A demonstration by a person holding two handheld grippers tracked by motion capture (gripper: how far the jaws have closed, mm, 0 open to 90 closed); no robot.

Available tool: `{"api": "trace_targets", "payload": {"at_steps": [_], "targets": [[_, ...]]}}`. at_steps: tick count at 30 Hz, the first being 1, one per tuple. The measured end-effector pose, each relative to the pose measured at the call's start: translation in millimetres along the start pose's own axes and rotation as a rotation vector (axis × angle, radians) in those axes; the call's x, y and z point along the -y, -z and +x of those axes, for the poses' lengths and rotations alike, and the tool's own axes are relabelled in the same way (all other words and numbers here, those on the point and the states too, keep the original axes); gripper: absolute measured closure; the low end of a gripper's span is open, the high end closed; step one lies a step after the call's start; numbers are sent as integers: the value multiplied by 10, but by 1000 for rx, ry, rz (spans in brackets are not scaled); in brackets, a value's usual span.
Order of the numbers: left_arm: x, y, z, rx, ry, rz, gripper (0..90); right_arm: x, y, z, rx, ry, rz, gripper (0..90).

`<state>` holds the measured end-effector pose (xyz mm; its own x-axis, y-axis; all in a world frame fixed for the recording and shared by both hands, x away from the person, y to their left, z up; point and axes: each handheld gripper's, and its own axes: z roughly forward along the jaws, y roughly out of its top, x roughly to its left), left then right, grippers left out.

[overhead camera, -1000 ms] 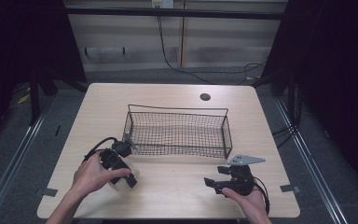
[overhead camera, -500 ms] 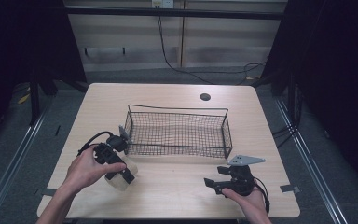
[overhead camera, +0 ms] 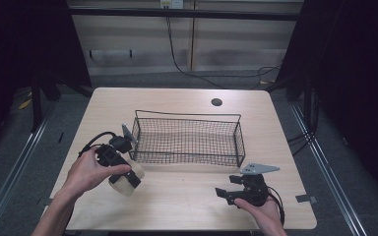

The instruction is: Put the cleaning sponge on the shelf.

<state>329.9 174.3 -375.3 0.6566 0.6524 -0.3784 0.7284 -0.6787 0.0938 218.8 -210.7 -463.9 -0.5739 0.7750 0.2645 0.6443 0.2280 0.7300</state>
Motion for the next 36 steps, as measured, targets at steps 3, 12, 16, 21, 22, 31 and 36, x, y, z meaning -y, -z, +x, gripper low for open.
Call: {"api": "trace_targets", "payload": {"at_steps": [3, 12, 16, 21, 22, 31, 36], "targets": [[-15, 78, -42, -4, -8, -4, 249, 1, 2, 0, 1, -3, 2, 244], [-69, 199, -35, -4, -3, -14, 248, 1, 2, 0, 0, -3, 2, 245], [-87, 243, -42, -9, -3, -15, 249, 2, 1, -1, 0, -2, 3, 245], [-138, 302, -66, -11, -6, -12, 249, 2, -3, -2, -3, 2, 1, 245], [-147, 317, -67, -7, -10, -12, 249, 2, -2, -1, -2, 0, 2, 244], [-211, 448, -81, 16, -15, -23, 249, 3, -2, -2, -1, -1, 3, 245], [-270, 511, -75, 16, -12, -26, 249, 3, -4, 2, -4, -6, 7, 244]]}}
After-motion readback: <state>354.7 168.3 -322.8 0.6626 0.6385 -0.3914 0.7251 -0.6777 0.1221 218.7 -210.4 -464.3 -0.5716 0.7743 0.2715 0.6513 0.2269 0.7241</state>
